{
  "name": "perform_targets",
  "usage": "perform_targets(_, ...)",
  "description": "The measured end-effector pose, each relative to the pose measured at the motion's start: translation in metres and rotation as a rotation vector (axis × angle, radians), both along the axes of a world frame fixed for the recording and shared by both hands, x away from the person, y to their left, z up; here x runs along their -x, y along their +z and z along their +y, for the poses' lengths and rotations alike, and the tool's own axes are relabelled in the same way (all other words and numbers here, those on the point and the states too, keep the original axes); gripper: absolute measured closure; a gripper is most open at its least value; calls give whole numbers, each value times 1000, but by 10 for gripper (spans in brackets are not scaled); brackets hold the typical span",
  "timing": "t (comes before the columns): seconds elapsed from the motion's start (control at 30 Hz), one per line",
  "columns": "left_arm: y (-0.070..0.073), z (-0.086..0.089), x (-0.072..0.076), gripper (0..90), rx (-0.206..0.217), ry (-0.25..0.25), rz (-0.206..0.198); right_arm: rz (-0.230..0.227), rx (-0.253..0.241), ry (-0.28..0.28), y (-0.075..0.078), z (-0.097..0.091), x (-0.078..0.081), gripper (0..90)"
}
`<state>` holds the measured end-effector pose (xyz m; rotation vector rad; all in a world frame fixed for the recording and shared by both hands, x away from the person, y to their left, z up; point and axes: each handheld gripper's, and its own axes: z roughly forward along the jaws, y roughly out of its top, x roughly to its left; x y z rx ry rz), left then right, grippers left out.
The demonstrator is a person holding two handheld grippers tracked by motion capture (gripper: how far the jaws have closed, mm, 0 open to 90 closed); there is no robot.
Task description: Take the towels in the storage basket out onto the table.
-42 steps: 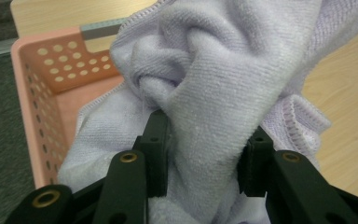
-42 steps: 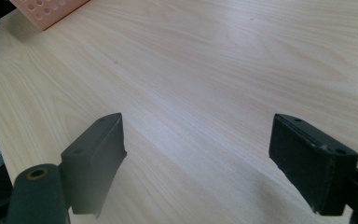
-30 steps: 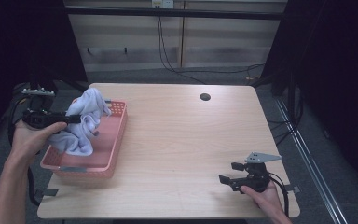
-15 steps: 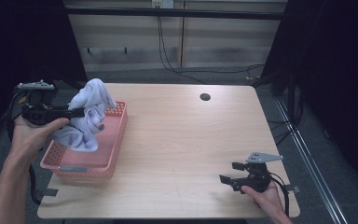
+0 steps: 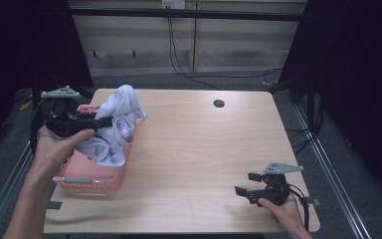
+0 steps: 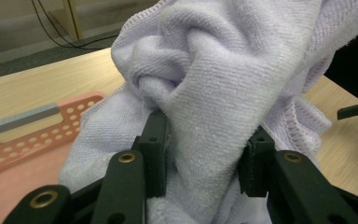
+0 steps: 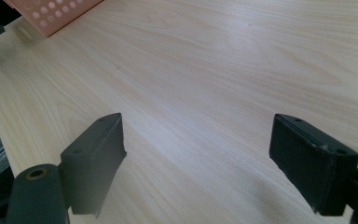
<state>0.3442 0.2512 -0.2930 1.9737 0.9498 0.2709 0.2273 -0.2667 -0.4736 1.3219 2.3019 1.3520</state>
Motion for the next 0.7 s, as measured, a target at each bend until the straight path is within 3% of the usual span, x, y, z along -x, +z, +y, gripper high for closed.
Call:
perform_targets(0.3, -5, -44, -5, 607, 8, -77, 0, -3, -1, -1, 0, -2, 0, 175)
perform_targets(0.57, -29, -90, -12, 606, 6, -146, 37, -16, -11, 11, 1, -2, 1, 171)
perform_targets(0.67, -32, -98, -14, 603, 1, -153, 42, -17, -14, 8, 1, -3, 1, 171)
perform_targets(0.7, -35, -105, -15, 603, 17, -165, 49, -16, -12, 5, 1, -3, 1, 171)
